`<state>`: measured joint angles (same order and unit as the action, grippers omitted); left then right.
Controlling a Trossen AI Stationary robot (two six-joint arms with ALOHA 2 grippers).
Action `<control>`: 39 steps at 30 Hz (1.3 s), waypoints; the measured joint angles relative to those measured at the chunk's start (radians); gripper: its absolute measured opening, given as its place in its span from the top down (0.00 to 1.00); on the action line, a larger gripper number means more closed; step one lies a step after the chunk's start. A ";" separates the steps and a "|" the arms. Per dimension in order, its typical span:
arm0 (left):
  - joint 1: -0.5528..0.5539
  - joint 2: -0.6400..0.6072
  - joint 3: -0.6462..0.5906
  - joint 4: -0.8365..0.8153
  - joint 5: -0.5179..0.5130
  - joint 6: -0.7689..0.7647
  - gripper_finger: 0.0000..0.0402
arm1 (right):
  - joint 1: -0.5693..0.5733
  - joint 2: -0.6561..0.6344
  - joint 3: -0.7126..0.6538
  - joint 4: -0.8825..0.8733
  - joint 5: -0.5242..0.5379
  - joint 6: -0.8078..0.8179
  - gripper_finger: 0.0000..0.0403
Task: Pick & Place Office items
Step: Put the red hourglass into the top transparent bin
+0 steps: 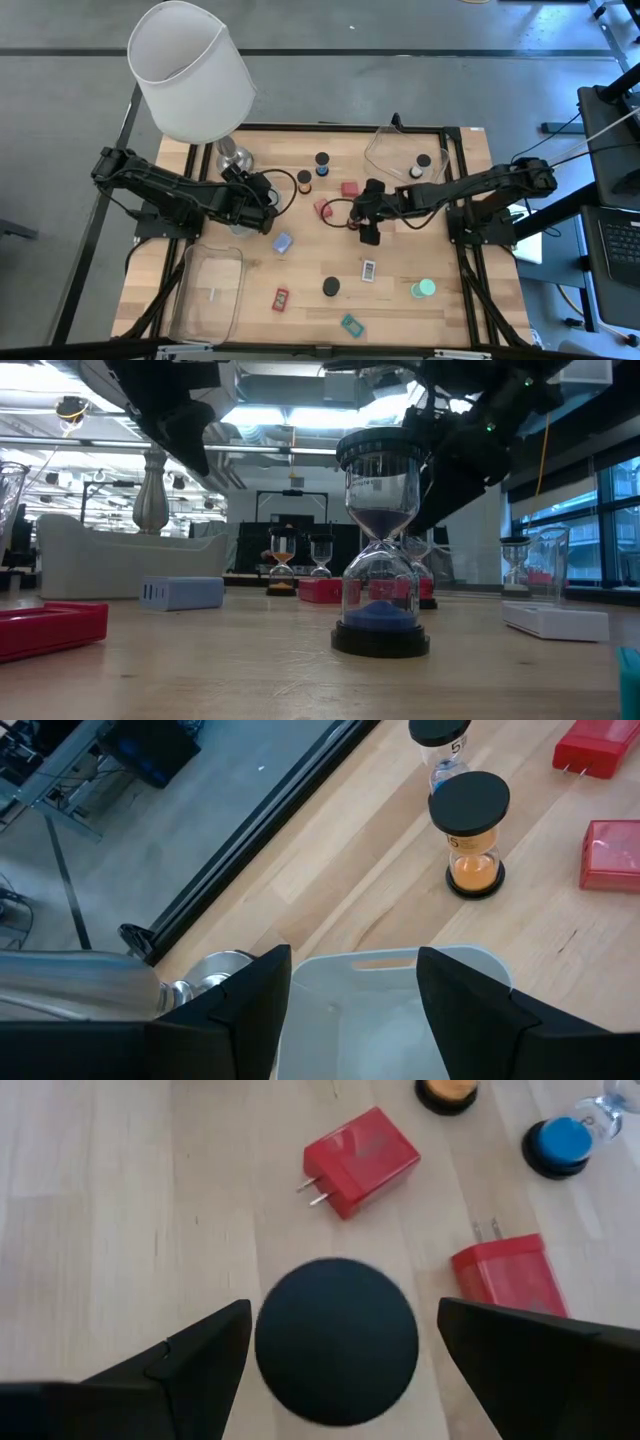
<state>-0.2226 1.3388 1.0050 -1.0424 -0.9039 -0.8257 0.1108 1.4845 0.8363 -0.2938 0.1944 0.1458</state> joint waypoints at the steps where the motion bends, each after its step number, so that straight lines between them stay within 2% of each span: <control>1: 0.000 0.000 0.000 0.000 0.000 0.000 0.47 | -0.002 0.000 -0.001 0.001 0.000 0.003 0.20; 6: 0.000 0.000 0.000 0.000 -0.020 0.000 0.47 | -0.005 0.000 -0.002 0.019 0.000 0.024 0.27; 13: 0.000 0.000 0.000 0.000 -0.053 0.000 0.47 | -0.005 0.000 -0.002 0.018 -0.022 0.084 0.47; 21: 0.002 0.000 0.000 0.000 -0.053 0.000 0.46 | -0.007 -0.017 -0.002 0.013 -0.031 0.210 0.47; 25: 0.002 0.000 0.000 0.000 -0.053 0.000 0.47 | -0.024 -0.096 -0.002 -0.006 -0.030 0.239 0.47; 28: 0.002 0.000 0.000 0.000 -0.053 0.000 0.47 | -0.049 -0.193 -0.002 -0.049 0.014 0.233 0.47; 35: 0.002 0.000 0.000 0.002 -0.049 0.000 0.47 | -0.168 -0.406 -0.001 -0.210 0.159 0.188 0.47; 39: 0.002 0.000 0.000 0.007 -0.084 0.000 0.47 | -0.292 -0.443 -0.001 -0.227 0.163 0.149 0.47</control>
<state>-0.2203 1.3391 1.0050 -1.0358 -0.9880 -0.8253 -0.1812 1.0418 0.8352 -0.5205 0.3574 0.2948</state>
